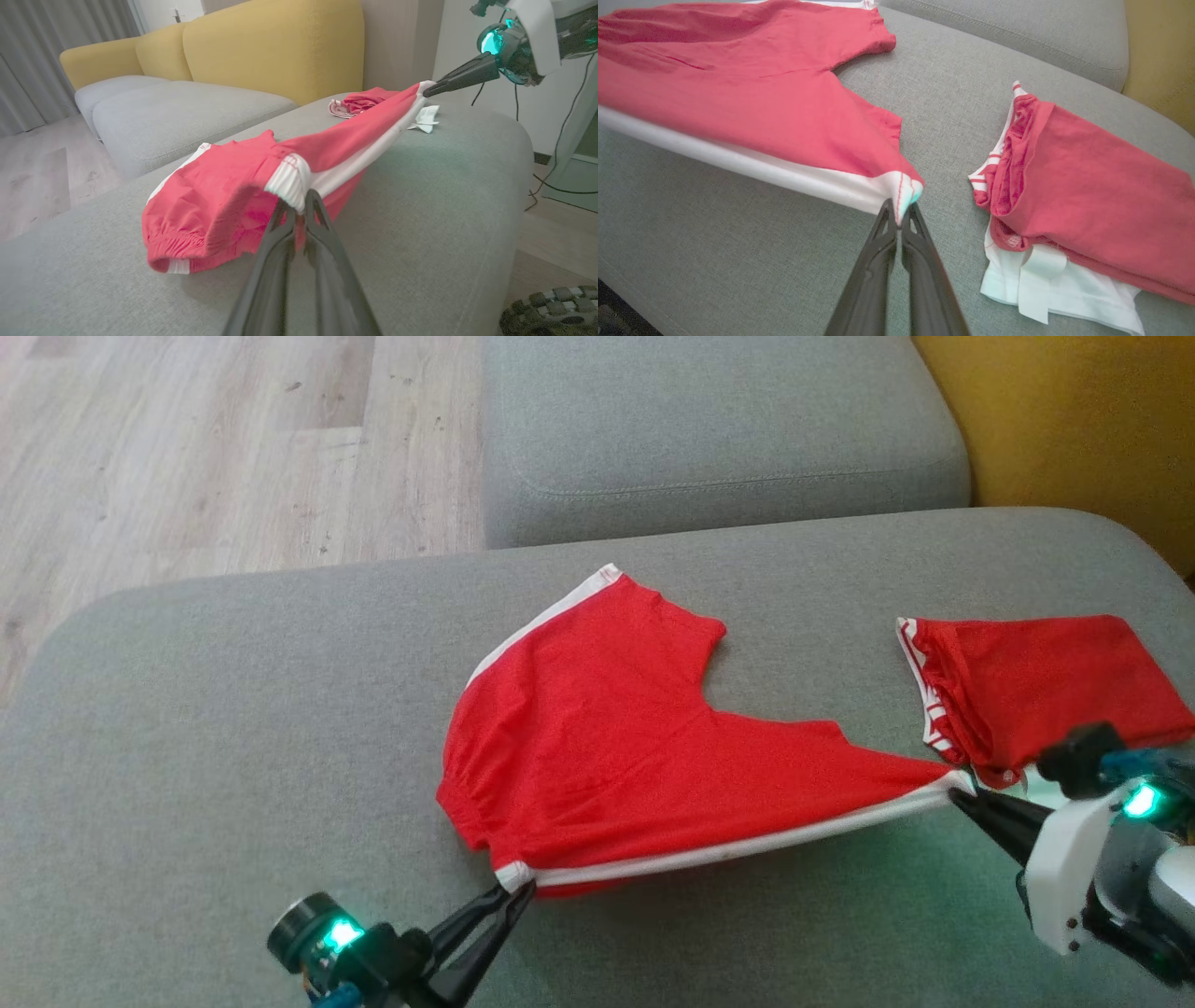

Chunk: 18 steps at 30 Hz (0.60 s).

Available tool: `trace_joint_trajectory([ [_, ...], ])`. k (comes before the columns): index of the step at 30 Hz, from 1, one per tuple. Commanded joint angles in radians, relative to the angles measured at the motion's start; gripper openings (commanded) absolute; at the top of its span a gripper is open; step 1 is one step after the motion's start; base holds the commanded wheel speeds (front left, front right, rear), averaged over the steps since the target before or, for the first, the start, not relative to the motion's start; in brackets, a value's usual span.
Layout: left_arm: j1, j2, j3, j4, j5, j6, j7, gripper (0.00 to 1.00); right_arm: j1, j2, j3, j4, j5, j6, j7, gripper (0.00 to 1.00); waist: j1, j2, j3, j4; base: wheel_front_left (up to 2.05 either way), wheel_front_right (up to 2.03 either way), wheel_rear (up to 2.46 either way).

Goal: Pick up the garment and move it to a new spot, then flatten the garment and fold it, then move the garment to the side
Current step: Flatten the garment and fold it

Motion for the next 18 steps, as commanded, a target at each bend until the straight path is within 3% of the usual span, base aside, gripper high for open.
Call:
trace_joint_trajectory([
  [1, -0.043, 0.048, 0.049, -0.025, -0.011, 0.015, -0.001, 0.00, -0.015, -0.060, -0.035, -0.003, -0.006, 0.006, 0.001, 0.00, 0.0002, -0.0001, 0.002, 0.000, 0.00, 0.00, 0.00],
  [9, -0.085, 0.042, 0.077, -0.047, -0.025, 0.044, 0.026, 0.00, -0.054, -0.024, -0.161, -0.028, -0.124, 0.006, 0.008, 0.00, 0.0002, -0.0001, 0.051, 0.039, 0.00, 0.00, 0.00],
  [18, -0.226, -0.019, 0.110, 0.015, -0.057, 0.025, 0.041, 0.00, -0.266, 0.046, -0.221, 0.006, -0.263, 0.006, 0.067, 0.00, 0.0002, -0.0001, 0.195, 0.154, 0.00, 0.00, 0.00],
])
